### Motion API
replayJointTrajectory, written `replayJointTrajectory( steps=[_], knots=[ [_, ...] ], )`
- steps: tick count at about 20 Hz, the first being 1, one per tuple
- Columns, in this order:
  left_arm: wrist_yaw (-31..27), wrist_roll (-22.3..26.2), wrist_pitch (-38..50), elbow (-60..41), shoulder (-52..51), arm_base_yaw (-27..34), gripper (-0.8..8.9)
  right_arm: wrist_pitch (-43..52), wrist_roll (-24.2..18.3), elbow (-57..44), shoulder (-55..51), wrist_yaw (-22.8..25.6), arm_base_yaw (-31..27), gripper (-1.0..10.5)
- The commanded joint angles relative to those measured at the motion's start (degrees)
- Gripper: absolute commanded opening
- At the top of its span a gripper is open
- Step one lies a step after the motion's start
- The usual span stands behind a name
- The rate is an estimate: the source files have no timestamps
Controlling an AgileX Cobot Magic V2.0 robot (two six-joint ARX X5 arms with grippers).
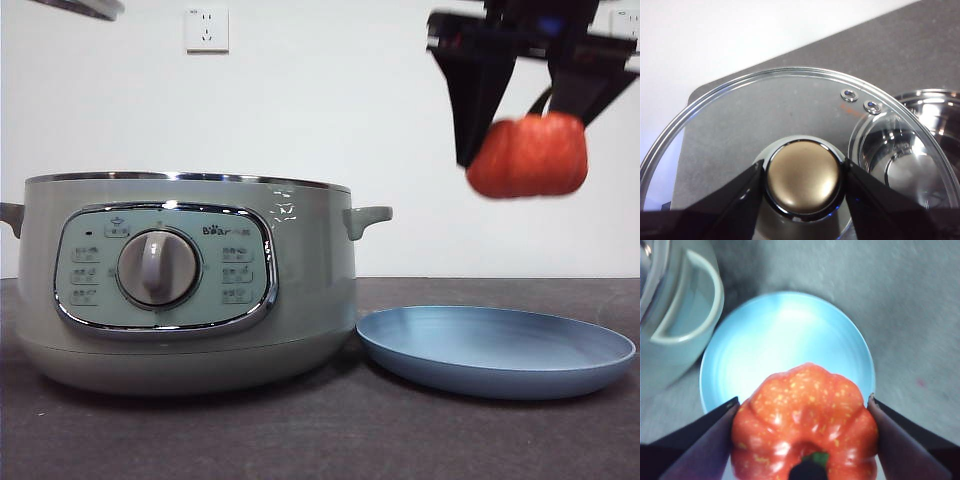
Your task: Take the pumpkin out from the steamer,put the pumpkin in the blue plate,close the lid
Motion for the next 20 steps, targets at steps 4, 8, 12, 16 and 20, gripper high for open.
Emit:
replayJointTrajectory(
  steps=[4, 8, 12, 16, 20],
  knots=[
    [2.10, 0.52, 2.97, 0.57, -0.50, 0.00, -0.09, 13.79, 0.77, -9.49, 3.74, -0.24, -0.07, 0.0],
    [2.12, 0.52, 3.08, 0.57, -0.50, 0.00, -0.09, 17.05, 0.35, -9.70, 9.84, -4.63, -0.70, 0.1],
    [2.12, 0.52, 3.04, 0.57, -0.50, 0.00, -0.09, 17.49, 0.39, -9.70, 14.95, -4.33, -0.98, 0.7],
    [2.12, 0.52, 3.04, 0.57, -0.50, 0.00, -0.09, 17.51, 2.25, -9.70, 16.22, -4.22, -1.62, 4.8],
    [2.23, 0.52, 3.04, 0.57, -0.50, 0.00, -0.09, 16.94, 2.71, -9.70, 16.22, -4.02, -1.81, 6.0]
  ],
)
